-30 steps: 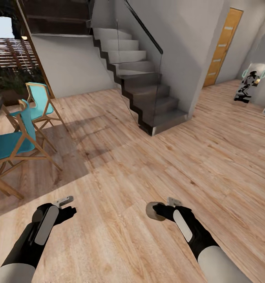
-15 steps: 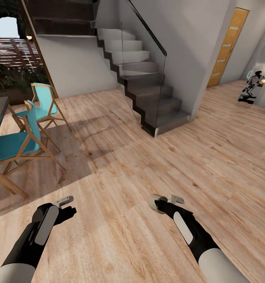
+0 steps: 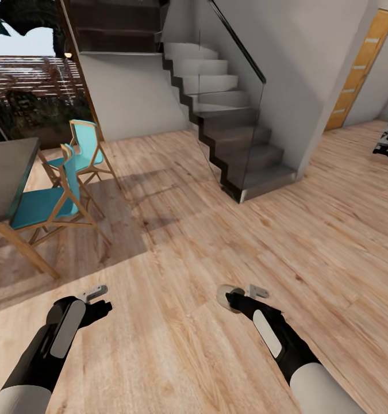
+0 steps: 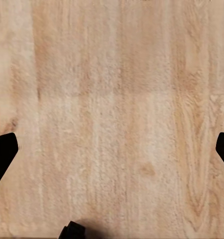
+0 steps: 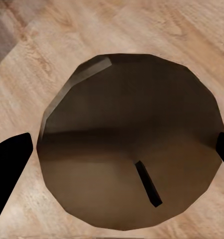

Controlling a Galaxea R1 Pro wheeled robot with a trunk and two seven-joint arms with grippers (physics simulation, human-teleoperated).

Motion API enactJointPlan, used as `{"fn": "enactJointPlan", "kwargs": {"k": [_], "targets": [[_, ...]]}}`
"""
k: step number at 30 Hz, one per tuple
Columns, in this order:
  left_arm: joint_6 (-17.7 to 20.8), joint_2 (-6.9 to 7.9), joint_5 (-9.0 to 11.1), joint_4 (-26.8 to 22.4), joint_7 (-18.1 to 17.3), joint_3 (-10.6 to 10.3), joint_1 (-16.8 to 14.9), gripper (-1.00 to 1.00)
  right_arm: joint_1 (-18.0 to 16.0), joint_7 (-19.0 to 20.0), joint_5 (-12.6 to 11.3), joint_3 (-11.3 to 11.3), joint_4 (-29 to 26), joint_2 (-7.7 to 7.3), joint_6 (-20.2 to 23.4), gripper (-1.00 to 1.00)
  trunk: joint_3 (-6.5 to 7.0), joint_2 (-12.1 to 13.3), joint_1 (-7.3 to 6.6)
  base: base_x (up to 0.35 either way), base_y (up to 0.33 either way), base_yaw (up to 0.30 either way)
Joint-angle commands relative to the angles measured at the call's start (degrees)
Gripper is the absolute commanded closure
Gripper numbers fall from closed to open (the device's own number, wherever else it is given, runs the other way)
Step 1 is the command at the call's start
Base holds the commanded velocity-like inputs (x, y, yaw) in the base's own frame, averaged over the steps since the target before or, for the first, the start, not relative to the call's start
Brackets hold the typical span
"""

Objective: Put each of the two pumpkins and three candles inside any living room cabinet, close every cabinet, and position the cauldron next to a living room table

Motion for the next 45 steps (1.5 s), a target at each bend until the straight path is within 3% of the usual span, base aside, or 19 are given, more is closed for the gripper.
{"fn": "enactJointPlan", "kwargs": {"k": [1,5,13,18,25,29,38,45], "targets": [[0.17,0.01,0.60,-0.07,0.53,0.01,-0.02,-1.00,-0.04,-0.59,-0.56,0.78,-0.09,-0.03,0.19,1.00,0.14,0.39,-0.23,0.000,0.000,0.280],[0.20,0.01,0.69,-0.06,0.53,0.03,-0.01,-1.00,-0.08,-0.77,-0.58,3.77,-0.06,-0.02,0.26,1.00,0.84,1.99,-1.11,0.000,0.000,0.281],[0.20,-0.18,0.55,-0.01,0.72,-0.08,0.01,-1.00,-0.30,-0.85,-0.73,4.54,-0.06,0.20,0.81,1.00,1.98,5.20,-2.86,0.000,0.000,0.265],[0.21,-0.11,0.28,0.02,0.87,-0.11,0.01,-1.00,-0.55,-1.35,-0.45,4.62,0.07,2.40,3.40,1.00,2.59,7.21,-3.96,0.000,0.000,0.236],[0.13,0.00,0.19,0.07,0.97,0.05,-0.02,-1.00,-0.76,-4.15,-0.34,5.13,-0.01,4.29,7.10,1.00,3.43,10.02,-5.50,0.000,0.000,0.232],[0.10,0.01,0.19,0.08,1.05,0.07,0.00,-1.00,-0.92,-5.21,-0.38,6.95,-0.05,4.87,8.36,1.00,3.89,11.62,-6.38,0.000,0.000,0.227],[0.04,0.10,0.18,0.16,1.01,0.16,-0.03,-1.00,-0.97,-6.86,-0.37,7.28,-0.08,6.11,10.42,1.00,5.02,15.23,-8.35,0.000,0.000,0.234],[0.04,0.07,0.18,0.17,0.99,0.16,0.01,-1.00,-0.97,-11.88,-0.40,8.46,-0.02,7.96,10.57,1.00,6.25,18.04,-9.89,0.000,0.000,0.284]]}}
